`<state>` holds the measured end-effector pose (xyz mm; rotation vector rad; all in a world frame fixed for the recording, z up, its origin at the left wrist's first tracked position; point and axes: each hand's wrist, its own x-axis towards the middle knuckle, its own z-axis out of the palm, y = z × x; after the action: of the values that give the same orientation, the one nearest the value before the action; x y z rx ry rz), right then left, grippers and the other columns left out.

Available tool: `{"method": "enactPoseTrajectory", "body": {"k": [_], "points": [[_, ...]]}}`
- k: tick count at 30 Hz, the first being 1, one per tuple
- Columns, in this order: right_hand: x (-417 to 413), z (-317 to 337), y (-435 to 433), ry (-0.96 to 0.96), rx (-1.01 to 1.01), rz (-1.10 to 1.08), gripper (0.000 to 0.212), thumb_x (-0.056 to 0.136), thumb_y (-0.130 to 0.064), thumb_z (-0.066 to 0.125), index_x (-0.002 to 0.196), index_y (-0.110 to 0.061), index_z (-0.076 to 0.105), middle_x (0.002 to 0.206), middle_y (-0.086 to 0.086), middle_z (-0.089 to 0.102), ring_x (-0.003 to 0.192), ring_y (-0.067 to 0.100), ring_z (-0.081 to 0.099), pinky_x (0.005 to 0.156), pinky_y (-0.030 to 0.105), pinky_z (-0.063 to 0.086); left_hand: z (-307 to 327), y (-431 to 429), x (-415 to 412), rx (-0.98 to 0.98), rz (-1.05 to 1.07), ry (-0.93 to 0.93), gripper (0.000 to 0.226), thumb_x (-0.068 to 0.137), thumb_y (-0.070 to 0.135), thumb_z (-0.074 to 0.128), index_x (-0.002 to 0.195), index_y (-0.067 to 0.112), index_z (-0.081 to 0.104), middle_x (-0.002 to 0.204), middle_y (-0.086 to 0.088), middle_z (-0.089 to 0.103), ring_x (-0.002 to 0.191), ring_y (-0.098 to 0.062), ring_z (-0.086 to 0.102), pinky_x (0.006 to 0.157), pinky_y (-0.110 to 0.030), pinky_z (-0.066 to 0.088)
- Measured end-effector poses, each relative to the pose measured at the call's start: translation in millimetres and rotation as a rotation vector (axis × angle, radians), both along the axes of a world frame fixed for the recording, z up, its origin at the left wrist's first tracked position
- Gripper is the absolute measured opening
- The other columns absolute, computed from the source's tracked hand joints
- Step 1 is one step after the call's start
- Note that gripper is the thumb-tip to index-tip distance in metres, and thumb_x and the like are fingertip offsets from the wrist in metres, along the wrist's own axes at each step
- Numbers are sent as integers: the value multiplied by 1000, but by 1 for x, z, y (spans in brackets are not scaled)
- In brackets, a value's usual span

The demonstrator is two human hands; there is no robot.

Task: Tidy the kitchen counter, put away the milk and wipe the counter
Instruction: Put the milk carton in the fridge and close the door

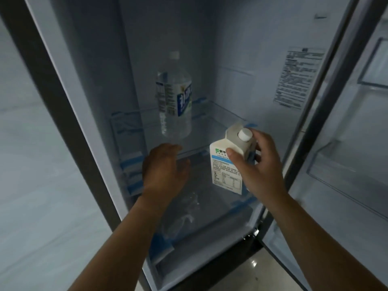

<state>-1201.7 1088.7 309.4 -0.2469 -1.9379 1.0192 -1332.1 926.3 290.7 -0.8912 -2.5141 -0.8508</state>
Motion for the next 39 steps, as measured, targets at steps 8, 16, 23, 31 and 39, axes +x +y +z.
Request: {"method": "enactPoseTrajectory", "body": {"k": [8,16,23,31,39], "points": [[-73,21,33,31,-39,104,44,75,-38,71,112,-31,50,114,-7,49,105,8,56,80,35,56,-20,14,-19,-52,106,56,37,81,35,63,109,10,65,104,-11,67,95,-30,63,82,-39,52],[-127,25,67,49,-63,120,40,76,-38,71,110,-29,50,114,-4,49,103,11,57,83,40,54,-36,17,-26,-82,162,118,46,89,45,40,118,17,62,121,-9,63,107,-27,60,92,-40,48],[-158,16,75,56,-32,162,51,75,-39,72,116,-16,51,113,1,48,100,14,56,81,37,54,-45,25,-27,-3,259,163,37,90,43,43,116,26,63,118,2,64,107,-19,58,91,-32,40],[-147,-7,91,-67,-35,302,75,74,-32,73,138,-28,34,125,-5,43,110,-6,47,76,17,50,-50,31,-29,24,322,291,32,88,41,48,110,27,66,112,3,67,101,-17,59,86,-29,35],[-157,-2,104,-44,17,208,79,72,-25,77,137,-27,34,127,-1,43,109,-1,43,74,6,39,-53,33,-30,34,340,324,32,90,41,47,111,27,67,112,2,67,104,-17,58,87,-31,37]]}}
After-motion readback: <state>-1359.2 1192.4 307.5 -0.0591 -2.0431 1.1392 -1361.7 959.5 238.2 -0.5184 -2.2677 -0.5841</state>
